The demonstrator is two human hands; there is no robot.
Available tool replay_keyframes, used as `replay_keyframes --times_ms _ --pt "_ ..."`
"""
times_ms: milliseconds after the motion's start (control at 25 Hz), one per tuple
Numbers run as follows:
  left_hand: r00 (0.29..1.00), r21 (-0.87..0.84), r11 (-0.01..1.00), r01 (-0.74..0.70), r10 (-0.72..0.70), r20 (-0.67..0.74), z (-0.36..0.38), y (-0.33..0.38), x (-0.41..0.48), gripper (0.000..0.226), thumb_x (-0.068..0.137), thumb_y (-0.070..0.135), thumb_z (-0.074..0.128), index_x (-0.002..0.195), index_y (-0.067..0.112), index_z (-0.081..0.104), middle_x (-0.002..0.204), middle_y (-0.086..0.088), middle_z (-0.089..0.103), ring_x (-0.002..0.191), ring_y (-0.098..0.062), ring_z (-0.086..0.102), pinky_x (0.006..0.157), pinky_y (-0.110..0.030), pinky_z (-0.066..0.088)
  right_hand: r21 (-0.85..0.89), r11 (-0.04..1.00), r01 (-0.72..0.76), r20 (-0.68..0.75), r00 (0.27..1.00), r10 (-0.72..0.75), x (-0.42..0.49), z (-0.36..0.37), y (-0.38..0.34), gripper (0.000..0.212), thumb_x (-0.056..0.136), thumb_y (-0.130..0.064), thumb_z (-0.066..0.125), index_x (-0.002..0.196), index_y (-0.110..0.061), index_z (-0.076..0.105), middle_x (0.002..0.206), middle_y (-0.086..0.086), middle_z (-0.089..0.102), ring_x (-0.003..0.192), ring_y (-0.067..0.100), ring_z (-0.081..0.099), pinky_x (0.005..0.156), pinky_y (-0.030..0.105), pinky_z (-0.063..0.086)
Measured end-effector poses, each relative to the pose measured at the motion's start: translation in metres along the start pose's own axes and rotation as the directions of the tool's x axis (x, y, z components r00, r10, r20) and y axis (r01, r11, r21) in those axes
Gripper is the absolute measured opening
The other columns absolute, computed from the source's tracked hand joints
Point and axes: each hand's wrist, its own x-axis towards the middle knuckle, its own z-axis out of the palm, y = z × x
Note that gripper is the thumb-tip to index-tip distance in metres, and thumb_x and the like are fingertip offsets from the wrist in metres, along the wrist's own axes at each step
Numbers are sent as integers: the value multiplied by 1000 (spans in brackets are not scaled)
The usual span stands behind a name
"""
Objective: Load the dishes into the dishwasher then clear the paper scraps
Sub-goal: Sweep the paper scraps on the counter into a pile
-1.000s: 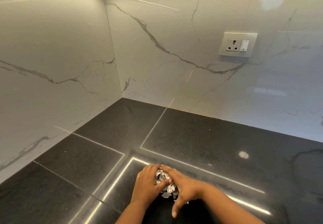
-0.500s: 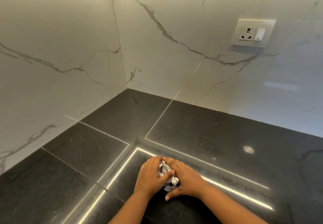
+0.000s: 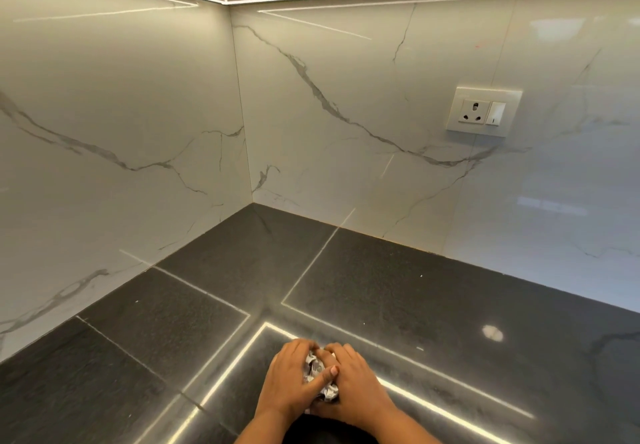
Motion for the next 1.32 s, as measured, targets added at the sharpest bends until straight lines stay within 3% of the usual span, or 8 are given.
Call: replay_keyframes --times_ms 200,360,480,680,920,1080,1200,1320 --pt "1000 77 997 1 -2 19 -2 5 -5 66 65 91 22 88 36 51 89 23 49 91 3 43 86 -22 34 25 998 -64 -61 996 65 -8 3 -9 66 69 -58 50 129 -31 45 109 -6 47 104 10 44 91 20 34" --pt "984 36 986 161 -157 -84 10 24 -20 62 72 77 12 80 31 53 83 16 52 87 -4 46 81 -24 33 45 998 -45 -189 980 53 -21 18 -8 35 74 -42 54 107 -31 51 93 -11 52 83 7 50 73 15 39" --pt "973 10 979 205 -203 -109 16 32 -30 46 78 71 21 65 32 40 73 14 47 83 -9 47 75 -26 31 52 998 -25 -239 970 37 -29 21 -10 22 75 -35 54 97 -31 52 85 -9 53 77 5 46 67 16 34" --pt "947 -34 960 278 -279 -159 23 40 -34 47 71 63 8 60 27 36 72 5 53 82 -17 53 73 -32 37 74 992 -98 -213 971 112 -43 17 -20 41 78 -41 38 101 -18 63 91 0 54 86 14 48 73 23 36" --pt "937 -162 942 295 -318 -145 24 49 -50 34 81 50 34 53 30 33 58 9 43 71 -17 49 68 -32 36 88 987 -134 -237 960 152 -61 21 -31 35 82 -43 47 103 -21 63 90 -4 55 85 7 47 73 17 35" --pt "926 -204 929 308 -343 -161 24 53 -61 43 90 30 55 54 30 32 60 6 46 69 -16 49 66 -30 36 98 982 -159 -292 939 181 -71 26 -42 6 84 -31 54 89 -32 56 78 -13 47 72 -1 38 65 11 29" --pt "933 -212 932 295 -328 -145 24 52 -65 41 90 29 54 54 29 36 61 4 50 67 -14 50 65 -31 40 1 981 -196 -345 920 184 -78 31 -48 18 77 -24 57 83 -35 45 70 -15 48 63 -2 37 58 8 28" --pt "942 -206 938 280 -310 -130 22 53 -67 40 91 30 53 54 26 38 60 4 51 66 -13 51 64 -31 40 -56 970 -236 -348 915 202 -82 28 -53 21 67 -16 63 80 -30 53 66 -16 50 55 -1 44 50 9 29"
